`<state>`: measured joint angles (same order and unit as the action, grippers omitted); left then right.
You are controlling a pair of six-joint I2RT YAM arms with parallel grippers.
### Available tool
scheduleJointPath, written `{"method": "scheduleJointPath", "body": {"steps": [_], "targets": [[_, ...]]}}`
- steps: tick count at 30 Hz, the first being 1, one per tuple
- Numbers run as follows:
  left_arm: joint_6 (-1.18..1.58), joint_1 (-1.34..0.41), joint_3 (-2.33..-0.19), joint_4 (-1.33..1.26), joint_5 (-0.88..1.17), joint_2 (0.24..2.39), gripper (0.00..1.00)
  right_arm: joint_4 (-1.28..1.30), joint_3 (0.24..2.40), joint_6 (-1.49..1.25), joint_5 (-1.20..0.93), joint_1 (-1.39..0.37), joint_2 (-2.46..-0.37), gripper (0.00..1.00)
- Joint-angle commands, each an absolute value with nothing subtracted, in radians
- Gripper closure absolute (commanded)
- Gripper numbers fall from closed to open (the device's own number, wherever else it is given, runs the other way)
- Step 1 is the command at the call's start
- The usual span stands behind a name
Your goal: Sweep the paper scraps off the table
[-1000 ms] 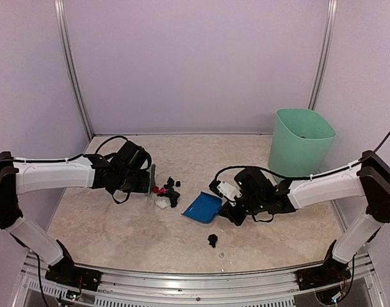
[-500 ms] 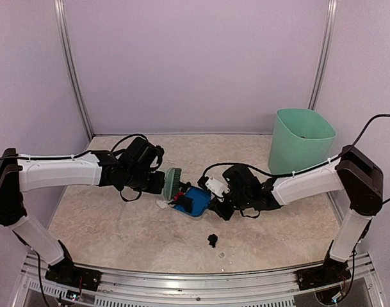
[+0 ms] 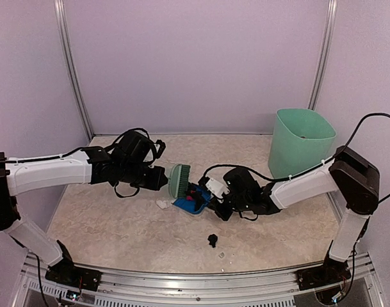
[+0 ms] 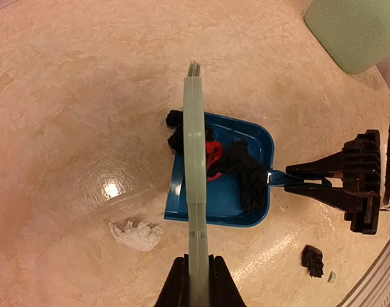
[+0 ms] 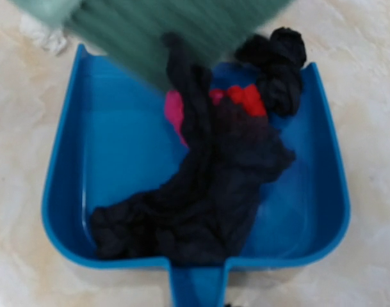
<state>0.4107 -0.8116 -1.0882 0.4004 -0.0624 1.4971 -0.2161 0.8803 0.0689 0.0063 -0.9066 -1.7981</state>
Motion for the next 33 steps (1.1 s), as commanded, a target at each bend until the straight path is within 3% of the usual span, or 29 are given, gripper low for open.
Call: {"method": "scheduleJointPath", "body": {"steps": [1, 7, 15, 25, 33], "targets": [[0.410, -0.788, -1.116, 0.404, -0.107, 1.422, 0.98, -0.257, 0.855, 0.058, 0.028, -0.901, -1.826, 1.00], [0.427, -0.736, -1.117, 0.410, -0.211, 1.408, 0.99, -0.265, 0.850, 0.054, 0.024, -0.900, -1.835, 1.00], [0.381, -0.724, -1.199, 0.381, -0.301, 1.559, 1.00, -0.258, 0.843, 0.051, 0.028, -0.900, -1.833, 1.00], [0.308, -0.701, -1.288, 0.336, -0.174, 1.766, 1.00, -0.277, 0.823, 0.028, 0.050, -0.889, -1.826, 1.00], [0.314, -0.760, -1.262, 0.380, -0.093, 1.742, 1.00, -0.316, 0.813, 0.003, 0.061, -0.874, -1.832, 1.00]]}}
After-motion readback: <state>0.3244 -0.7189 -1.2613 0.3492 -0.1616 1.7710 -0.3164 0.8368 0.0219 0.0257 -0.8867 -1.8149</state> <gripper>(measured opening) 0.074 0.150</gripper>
